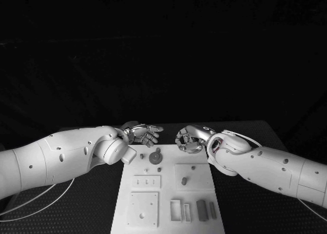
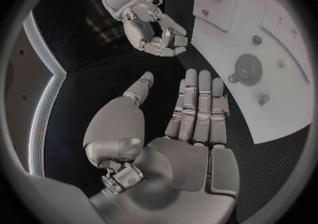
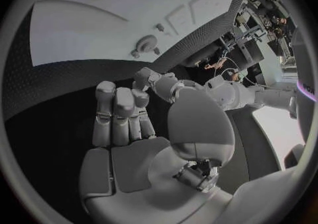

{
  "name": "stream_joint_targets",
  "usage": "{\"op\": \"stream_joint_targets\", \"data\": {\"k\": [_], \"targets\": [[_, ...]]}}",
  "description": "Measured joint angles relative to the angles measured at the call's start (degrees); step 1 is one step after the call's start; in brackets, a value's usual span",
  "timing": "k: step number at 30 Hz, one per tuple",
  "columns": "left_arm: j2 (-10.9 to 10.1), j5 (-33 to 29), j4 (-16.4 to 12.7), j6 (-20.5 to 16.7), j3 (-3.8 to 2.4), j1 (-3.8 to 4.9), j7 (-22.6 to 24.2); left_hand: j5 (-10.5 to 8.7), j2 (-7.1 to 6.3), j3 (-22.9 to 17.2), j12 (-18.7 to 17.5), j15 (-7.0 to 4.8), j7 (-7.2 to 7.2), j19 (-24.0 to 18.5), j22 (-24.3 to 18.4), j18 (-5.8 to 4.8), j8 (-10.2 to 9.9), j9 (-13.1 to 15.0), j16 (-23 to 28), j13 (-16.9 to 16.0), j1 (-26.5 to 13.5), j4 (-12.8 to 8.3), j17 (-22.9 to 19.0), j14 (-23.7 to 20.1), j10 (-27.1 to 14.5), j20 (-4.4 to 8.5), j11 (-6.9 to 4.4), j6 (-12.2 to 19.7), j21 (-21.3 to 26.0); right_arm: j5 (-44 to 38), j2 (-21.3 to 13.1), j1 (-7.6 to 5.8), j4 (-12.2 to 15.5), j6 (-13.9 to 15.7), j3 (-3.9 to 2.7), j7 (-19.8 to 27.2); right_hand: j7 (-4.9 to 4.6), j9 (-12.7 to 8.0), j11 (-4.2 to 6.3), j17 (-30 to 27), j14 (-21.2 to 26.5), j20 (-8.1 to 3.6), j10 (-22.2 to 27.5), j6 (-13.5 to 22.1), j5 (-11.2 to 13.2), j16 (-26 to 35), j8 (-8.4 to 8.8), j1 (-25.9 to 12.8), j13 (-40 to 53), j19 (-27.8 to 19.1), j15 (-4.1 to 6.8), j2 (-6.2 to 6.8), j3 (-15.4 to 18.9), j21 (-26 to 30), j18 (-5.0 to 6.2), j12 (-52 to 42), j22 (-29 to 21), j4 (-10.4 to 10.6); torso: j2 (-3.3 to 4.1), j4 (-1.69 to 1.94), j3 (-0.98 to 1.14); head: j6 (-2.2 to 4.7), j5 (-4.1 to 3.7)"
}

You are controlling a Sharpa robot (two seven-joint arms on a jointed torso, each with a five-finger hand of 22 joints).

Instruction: Assemble the parts on the task board

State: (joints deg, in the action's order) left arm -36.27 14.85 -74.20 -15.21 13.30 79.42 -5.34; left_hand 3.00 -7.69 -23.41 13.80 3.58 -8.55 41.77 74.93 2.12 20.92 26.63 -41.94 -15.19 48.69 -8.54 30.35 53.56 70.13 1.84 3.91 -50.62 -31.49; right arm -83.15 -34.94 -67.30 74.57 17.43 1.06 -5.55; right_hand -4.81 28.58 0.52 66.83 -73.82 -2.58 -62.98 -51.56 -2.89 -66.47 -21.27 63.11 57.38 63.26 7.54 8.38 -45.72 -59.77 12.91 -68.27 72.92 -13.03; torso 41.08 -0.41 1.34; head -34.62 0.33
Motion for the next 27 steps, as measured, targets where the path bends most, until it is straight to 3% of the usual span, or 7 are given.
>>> {"op": "stream_joint_targets", "data": {"k": [7, 11, 16, 17, 18, 27], "targets": [[0.6, 3.3, -0.7, 2.1, 0.0, -0.28, -2.9, 0.0, 0.27, 0.2, -0.1, 0.0, 0.0, 0.0, 0.0, 0.0, 0.0, -0.1, 0.0, 0.0, -0.2, -0.1, 0.0, 0.0, 0.0, 0.0, 0.0, 0.0, 0.0, -1.4, 1.3, 0.01, 1.5, 0.5, -0.13, -2.0, 0.1, 0.0, 0.14, 0.0, -0.1, 0.0, -0.1, -0.1, 0.0, 0.0, 0.0, -0.1, -0.1, 0.0, -0.06, 0.06, -0.2, 0.0, 0.0, 0.0, -0.1, 0.0, -0.29, -0.07, -0.01, 0.07, 0.44], [0.8, 5.1, -1.2, 3.4, 0.0, -0.46, -4.4, 0.0, 1.14, 0.2, -0.3, 0.0, 0.21, 0.0, 0.0, -0.01, 0.0, -0.1, 0.0, 0.0, 0.6, -0.1, -0.1, 0.0, 0.0, -0.01, 0.0, -0.2, 0.0, -1.9, 1.7, 0.02, 2.3, 0.9, -0.28, -2.9, 0.22, 0.0, 0.21, -0.1, -0.1, -0.19, -0.2, -0.2, 0.0, 0.0, 0.0, -0.1, -0.1, 0.2, -0.06, 0.06, -0.5, 0.0, 0.0, 0.0, -0.1, 0.1, -0.32, -0.04, -0.01, 0.1, 0.46], [1.1, 6.5, -1.5, 4.2, 0.02, -0.6, -5.6, 0.0, 1.14, 0.1, -0.3, 0.0, 0.21, 0.0, 0.0, -0.01, 0.0, -0.2, 0.0, 0.0, 0.5, -0.3, -0.1, 0.0, 0.0, -0.01, 0.0, -0.2, 0.0, -2.4, 2.4, 0.02, 3.1, 1.4, -0.36, -3.6, 0.41, 0.1, 0.31, -0.1, -0.3, -0.19, -0.3, -0.4, 0.0, 0.0, 0.01, 0.2, -0.1, 0.2, 0.12, 0.3, -0.8, 0.0, 0.0, 0.0, -0.2, 0.1, -0.31, 0.0, -0.02, 0.15, 0.36], [1.1, 6.8, -1.6, 4.4, 0.02, -0.61, -5.8, 0.0, 1.14, 0.1, -0.3, 0.0, 0.2, 0.0, 0.0, -0.01, 0.0, -0.2, 0.0, 0.0, 0.5, -0.2, -0.2, 0.0, 0.0, -0.01, 0.0, -0.2, 0.0, -2.5, 2.5, 0.02, 3.1, 1.5, -0.38, -3.7, 2.2, -0.2, 1.06, -0.1, -0.3, -0.19, 0.5, -3.7, 0.0, 0.0, 0.37, 0.2, -0.1, 0.2, 0.15, 0.33, -0.8, 0.0, 0.51, 0.0, -0.2, 0.1, -0.31, 0.0, -0.02, 0.12, 0.37], [1.2, 6.9, -1.7, 4.5, 0.02, -0.61, -6.0, 0.01, 1.14, 0.1, -0.3, 0.0, 0.33, 0.0, 0.0, -0.01, 0.0, -0.2, 0.0, 0.0, 0.5, -0.3, -0.2, 0.0, 0.0, -0.01, 0.0, -0.3, 0.0, -2.5, 2.6, 0.02, 3.1, 1.5, -0.38, -3.8, 3.26, -0.3, 1.46, -0.1, -0.4, -0.19, 0.9, -4.9, 0.0, 0.0, 0.4, 0.0, -0.2, 0.2, 0.27, 0.79, -0.8, 0.0, 1.01, -0.1, -0.2, 0.1, -0.31, 0.0, -0.01, 0.1, 0.38], [1.4, 8.0, -2.1, 5.3, 0.0, -0.61, -6.9, 0.04, 1.36, 0.4, -0.3, 0.0, 0.78, 0.0, 0.0, -0.02, 0.0, -0.2, -0.2, -0.3, 0.3, -0.6, -0.2, 0.0, 0.6, -0.01, -0.24, -1.3, 0.0, -3.1, 3.0, 0.04, 3.4, 1.8, -0.38, -4.3, 3.43, -0.3, 1.54, -0.1, -0.5, -0.39, 1.0, -5.1, 0.0, 0.0, 0.26, -0.2, -0.2, 0.4, 0.35, 1.01, -0.9, 0.0, 1.23, -0.1, -0.3, 0.2, -0.29, -0.07, -0.05, -0.01, 0.42]]}}
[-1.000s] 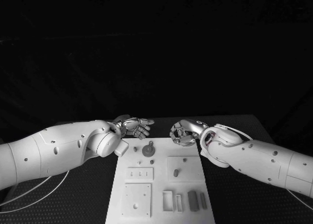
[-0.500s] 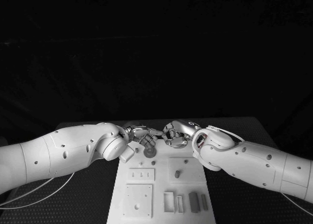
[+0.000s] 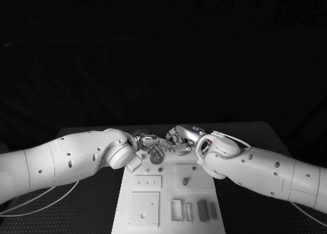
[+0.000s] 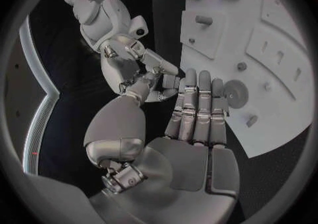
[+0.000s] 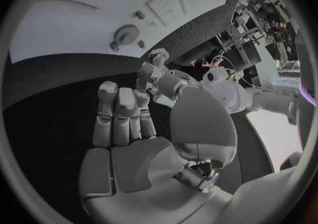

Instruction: Assemble the parts on the task board

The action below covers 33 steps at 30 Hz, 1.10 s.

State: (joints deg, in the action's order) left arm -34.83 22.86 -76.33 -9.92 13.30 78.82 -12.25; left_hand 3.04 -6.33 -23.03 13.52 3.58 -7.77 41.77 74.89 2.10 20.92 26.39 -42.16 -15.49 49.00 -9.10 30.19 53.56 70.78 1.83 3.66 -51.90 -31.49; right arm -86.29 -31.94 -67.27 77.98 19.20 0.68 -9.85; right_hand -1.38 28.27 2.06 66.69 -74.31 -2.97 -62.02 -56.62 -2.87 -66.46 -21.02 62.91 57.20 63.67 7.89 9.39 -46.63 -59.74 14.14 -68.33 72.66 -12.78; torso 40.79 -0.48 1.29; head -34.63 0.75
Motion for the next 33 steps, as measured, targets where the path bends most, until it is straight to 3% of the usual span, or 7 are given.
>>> {"op": "stream_joint_targets", "data": {"k": [4, 14, 22, 28, 33], "targets": [[0.0, 0.2, 0.1, 0.0, 0.0, 0.0, -0.1, 0.0, 0.0, 0.0, 0.0, 0.0, 0.09, 0.0, 0.0, 0.0, 0.0, 0.0, 0.0, -0.1, 0.0, 0.0, 0.0, 0.0, 0.1, 0.0, -0.05, -0.3, 0.0, -0.1, 0.0, 0.0, 0.3, 0.0, 0.0, -0.1, 0.06, 0.0, 0.0, 0.0, 0.0, 0.0, 0.0, -0.1, 0.0, 0.0, -0.03, 0.0, -0.1, 0.0, 0.0, 0.04, 0.0, 0.0, 0.02, 0.0, 0.0, 0.0, -0.01, 0.0, -0.03, 0.01, -0.07], [0.0, 0.3, 0.0, 0.0, 0.0, -0.06, -0.1, 0.0, 1.5, 0.1, 0.0, 0.0, 0.26, 0.0, -0.1, -0.02, 0.0, -0.2, 0.0, -0.2, -0.6, 0.2, -0.1, 0.0, 0.4, 0.01, -0.4, -0.7, 0.0, -0.3, 0.3, 0.06, 0.6, 0.0, 0.0, -0.1, 0.16, 0.0, 0.0, 0.0, 0.0, 0.08, 0.0, -0.2, 0.0, 0.0, -0.06, -0.1, -0.1, 0.1, -0.01, 0.22, -0.2, 0.0, 0.06, 0.0, -0.1, -0.2, -0.01, 0.0, -0.03, -0.03, -0.21], [0.1, -0.1, 0.0, 0.0, 0.1, -0.32, -0.2, 0.24, 3.68, 0.0, 0.0, 0.0, 0.41, -0.2, -0.2, -0.39, -0.1, -0.4, -0.2, -0.4, 0.1, 0.3, -0.2, 0.0, 1.0, 0.22, -0.59, -1.6, 0.0, -0.4, 0.8, 0.33, 0.2, -0.1, -0.03, -0.2, 0.24, 0.0, 0.0, 0.0, 0.0, 0.08, 0.0, -0.3, 0.0, 0.0, -0.13, -0.1, -0.1, 0.1, -0.01, 0.22, -0.2, 0.0, 0.06, 0.0, 0.0, -0.2, -0.01, 0.03, -0.03, -0.19, -0.4], [0.2, -0.4, 0.1, 0.0, 0.15, -0.42, -0.3, 0.24, 3.69, 0.0, 0.0, 0.0, 0.41, -0.2, -0.2, -0.39, -0.3, -0.4, -0.2, -0.5, 0.1, 0.3, -0.2, 0.0, 1.0, 0.22, -0.6, -1.6, 0.0, -0.4, 1.0, 0.52, 0.0, -0.1, -0.08, -0.3, 0.17, 0.0, 0.0, 0.0, 0.0, 0.09, 0.0, -0.5, 0.0, 0.0, -0.13, -0.1, -0.1, 0.1, -0.01, 0.22, -0.3, 0.0, 0.06, 0.0, 0.0, 0.0, -0.01, 0.01, -0.03, -0.3, -0.43], [0.2, -0.6, 0.2, -0.1, 0.16, -0.43, -0.3, 0.48, 6.43, -2.1, 0.0, 0.0, 0.82, -0.2, -0.2, -0.39, -0.5, -0.4, -0.5, -0.6, 2.8, -1.3, -0.4, 0.0, 1.5, 0.22, -0.71, -2.5, 0.0, -0.4, 1.1, 0.55, -0.1, 0.0, -0.12, -0.3, 0.18, 0.1, -0.15, -0.1, 0.0, 0.09, -0.2, -0.6, 0.0, 0.0, -0.14, -0.2, -0.1, 0.1, -0.02, 0.29, -0.3, 0.0, 0.07, 0.0, 0.0, 0.0, -0.02, 0.07, -0.06, -0.42, -0.51]]}}
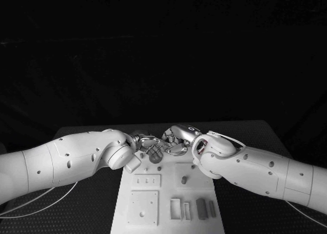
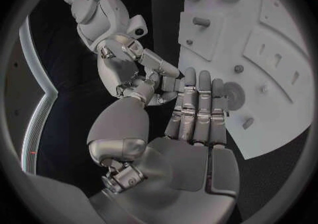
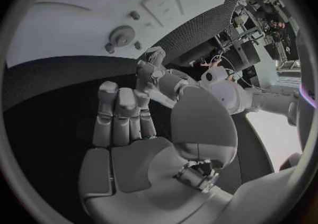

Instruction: Assemble the parts on the task board

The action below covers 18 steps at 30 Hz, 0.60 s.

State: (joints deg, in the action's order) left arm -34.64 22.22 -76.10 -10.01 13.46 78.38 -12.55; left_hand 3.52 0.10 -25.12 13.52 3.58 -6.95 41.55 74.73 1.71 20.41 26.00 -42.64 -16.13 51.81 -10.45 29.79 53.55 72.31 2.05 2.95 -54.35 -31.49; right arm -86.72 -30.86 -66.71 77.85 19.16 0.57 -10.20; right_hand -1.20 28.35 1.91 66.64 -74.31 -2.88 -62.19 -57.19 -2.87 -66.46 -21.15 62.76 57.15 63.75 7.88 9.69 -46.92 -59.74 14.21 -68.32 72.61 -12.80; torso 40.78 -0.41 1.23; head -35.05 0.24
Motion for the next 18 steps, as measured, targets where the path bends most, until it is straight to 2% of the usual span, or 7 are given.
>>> {"op": "stream_joint_targets", "data": {"k": [9, 18], "targets": [[0.0, -0.4, 0.0, 0.0, -0.02, -0.02, 0.1, -0.65, 1.06, -5.2, -0.3, 0.0, -0.33, 0.0, 0.1, -0.01, -0.5, -0.4, 0.0, -0.2, 3.0, 0.0, -0.3, 0.0, 0.6, 0.0, -0.18, -0.5, 0.0, 0.0, 0.0, 0.07, -0.1, 0.0, 0.0, 0.1, 0.11, 0.0, -0.07, 0.0, 0.0, 0.01, -0.1, -0.1, 0.0, 0.0, -0.01, -0.1, 0.0, 0.0, 0.0, 0.08, 0.0, 0.0, 0.03, 0.0, 0.0, 0.0, -0.03, 0.01, -0.01, 0.01, 0.13], [0.0, -0.7, 0.0, 0.1, -0.04, -0.13, 0.2, -0.44, 1.41, -6.3, -0.3, 0.0, -0.33, 0.0, 0.1, -0.03, -0.5, -0.4, 0.0, -0.3, 3.9, 0.1, -0.4, 0.0, 0.6, -0.01, -0.18, -0.5, 0.0, 0.0, 0.0, 0.13, -0.2, 0.0, 0.02, 0.1, 0.28, 0.1, -0.06, 0.0, 0.0, 0.01, -0.1, -0.3, 0.0, 0.0, -0.01, 0.0, 0.0, 0.0, 0.0, 0.35, 0.0, 0.0, 0.07, 0.0, -0.1, 0.0, -0.04, -0.07, 0.03, 0.02, 0.14]]}}
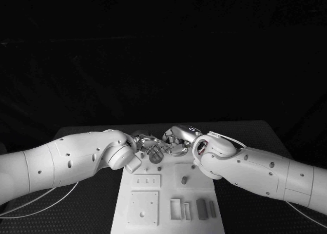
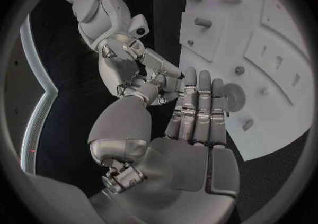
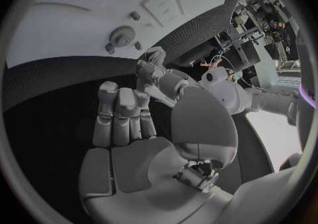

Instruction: Assemble the parts on the task board

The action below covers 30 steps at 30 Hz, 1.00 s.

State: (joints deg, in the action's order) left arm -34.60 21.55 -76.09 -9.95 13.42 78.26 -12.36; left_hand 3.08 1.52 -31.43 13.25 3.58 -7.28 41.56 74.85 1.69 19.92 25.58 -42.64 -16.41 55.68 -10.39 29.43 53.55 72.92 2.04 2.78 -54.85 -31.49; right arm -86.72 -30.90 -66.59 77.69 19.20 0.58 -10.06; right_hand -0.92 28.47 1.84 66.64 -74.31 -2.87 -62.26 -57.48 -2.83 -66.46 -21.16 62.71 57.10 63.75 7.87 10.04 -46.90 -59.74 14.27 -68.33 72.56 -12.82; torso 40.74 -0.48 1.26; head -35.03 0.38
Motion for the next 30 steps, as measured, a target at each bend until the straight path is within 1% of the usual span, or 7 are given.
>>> {"op": "stream_joint_targets", "data": {"k": [5, 8, 9, 11, 26, 27, 30], "targets": [[0.0, -0.1, 0.0, 0.1, -0.03, -0.02, 0.0, 0.0, 0.09, -0.2, -0.2, 0.0, 0.0, -0.1, 0.1, -0.03, 0.0, 0.0, 0.0, 0.0, 0.2, 0.2, -0.1, 0.0, 0.0, 0.12, 0.0, 0.0, 0.0, -0.2, 0.0, 0.03, -0.1, 0.2, 0.01, 0.0, 0.09, 0.0, 0.11, 0.0, 0.0, 0.0, -0.1, -0.1, 0.0, 0.0, 0.0, 0.0, 0.0, 0.0, 0.0, 0.0, 0.0, 0.0, 0.28, 0.0, 0.0, 0.0, 0.0, 0.01, 0.0, 0.0, -0.08], [0.0, -0.1, 0.0, 0.1, -0.05, -0.02, 0.1, 0.0, 0.26, -0.3, -0.2, 0.0, 0.0, -0.2, 0.1, -0.39, 0.0, -0.1, 0.0, 0.0, 0.2, 0.2, -0.1, 0.0, 0.0, 0.22, 0.0, 0.0, 0.0, -0.3, -0.1, 0.05, -0.2, 0.3, 0.02, 0.0, 0.1, 0.0, 0.21, 0.0, 0.0, 0.0, -0.2, -0.1, 0.0, 0.0, 0.01, 0.0, 0.0, 0.0, 0.0, 0.0, -0.1, 0.0, 0.3, 0.0, 0.0, -0.2, 0.0, 0.03, 0.0, 0.0, -0.09], [0.0, -0.1, 0.0, 0.2, -0.07, -0.01, 0.2, 0.0, 0.86, -0.5, -0.2, 0.0, 0.13, -0.2, 0.1, -0.39, 0.6, 0.5, 0.0, -0.1, 0.8, 0.1, -0.1, 0.0, 0.1, 0.22, 0.1, -0.1, 0.0, -0.3, -0.1, 0.07, -0.3, 0.3, 0.04, -0.1, 0.1, 0.0, 0.21, 0.0, 0.0, -0.02, -0.2, -0.1, 0.2, 0.0, 0.06, 0.2, 0.0, 0.0, 0.0, 0.0, -0.1, 0.0, 0.29, 0.0, 0.0, -0.2, 0.0, 0.06, 0.0, 0.0, -0.1], [0.0, -0.2, -0.1, 0.3, -0.09, 0.0, 0.2, 0.24, 1.74, -1.0, -0.2, 0.0, 0.64, -0.2, 0.1, -0.39, 0.2, 0.1, 0.0, -0.1, 1.4, -0.1, -0.1, 0.0, 0.1, 0.22, 0.09, -0.6, 0.0, -0.4, -0.3, 0.1, -0.6, 0.3, 0.06, -0.3, 0.1, 0.0, 0.21, 0.0, 0.0, -0.11, -0.2, -0.1, 0.2, 0.0, 0.21, 0.4, 0.0, 0.1, 0.0, 0.06, -0.1, 0.0, 0.28, 0.0, 0.0, -0.2, 0.01, 0.07, 0.0, 0.0, -0.1], [-0.3, -0.2, -0.1, 1.0, -0.08, 0.0, 0.5, 0.3, 1.5, -0.9, -0.2, 0.0, 0.65, -0.2, 0.1, -0.4, 0.2, -0.1, -0.2, -0.1, 0.7, 0.1, -0.1, 0.0, 0.1, 0.21, 0.09, -0.6, -0.2, -0.5, -0.3, 0.15, -0.5, 0.4, 0.06, -0.4, 0.1, 0.0, 0.21, 0.0, 0.0, -0.11, -0.2, -0.1, 0.2, 0.0, 0.15, 0.2, 0.0, 0.3, 0.0, -0.13, -0.3, 0.0, 0.23, 0.0, -0.1, 0.0, 0.02, 0.01, 0.03, -0.08, -0.06], [-0.3, -0.2, -0.1, 1.1, -0.08, -0.01, 0.5, 0.3, 1.5, -1.1, -0.2, 0.0, 0.65, -0.2, 0.1, -0.4, 0.2, -0.1, -0.2, -0.1, 0.7, -0.1, -0.1, 0.0, 0.2, 0.21, -0.06, -0.6, -0.2, -0.5, -0.3, 0.16, -0.5, 0.4, 0.06, -0.4, 0.1, 0.0, 0.21, 0.0, 0.0, -0.11, -0.2, -0.1, 0.2, 0.0, 0.15, 0.2, 0.0, 0.3, 0.0, -0.13, -0.3, 0.0, 0.22, 0.0, -0.1, 0.0, 0.02, 0.01, 0.03, -0.1, -0.07], [-0.3, -0.2, -0.1, 1.1, -0.08, -0.01, 0.5, 1.19, 1.5, -1.2, -0.4, 0.0, 0.65, -0.2, 0.1, -0.4, 0.0, 0.0, -0.2, -0.2, 0.7, -0.2, -0.1, 0.0, 0.3, 0.21, -0.11, -0.6, -0.2, -0.5, -0.2, 0.17, -0.5, 0.4, 0.07, -0.4, 0.1, 0.0, 0.21, -0.1, 0.0, -0.11, -0.2, -0.1, 0.2, 0.0, 0.14, 0.2, 0.0, 0.3, 0.0, -0.13, -0.3, 0.0, 0.16, 0.0, -0.1, 0.0, 0.02, 0.03, 0.01, -0.12, -0.1]]}}
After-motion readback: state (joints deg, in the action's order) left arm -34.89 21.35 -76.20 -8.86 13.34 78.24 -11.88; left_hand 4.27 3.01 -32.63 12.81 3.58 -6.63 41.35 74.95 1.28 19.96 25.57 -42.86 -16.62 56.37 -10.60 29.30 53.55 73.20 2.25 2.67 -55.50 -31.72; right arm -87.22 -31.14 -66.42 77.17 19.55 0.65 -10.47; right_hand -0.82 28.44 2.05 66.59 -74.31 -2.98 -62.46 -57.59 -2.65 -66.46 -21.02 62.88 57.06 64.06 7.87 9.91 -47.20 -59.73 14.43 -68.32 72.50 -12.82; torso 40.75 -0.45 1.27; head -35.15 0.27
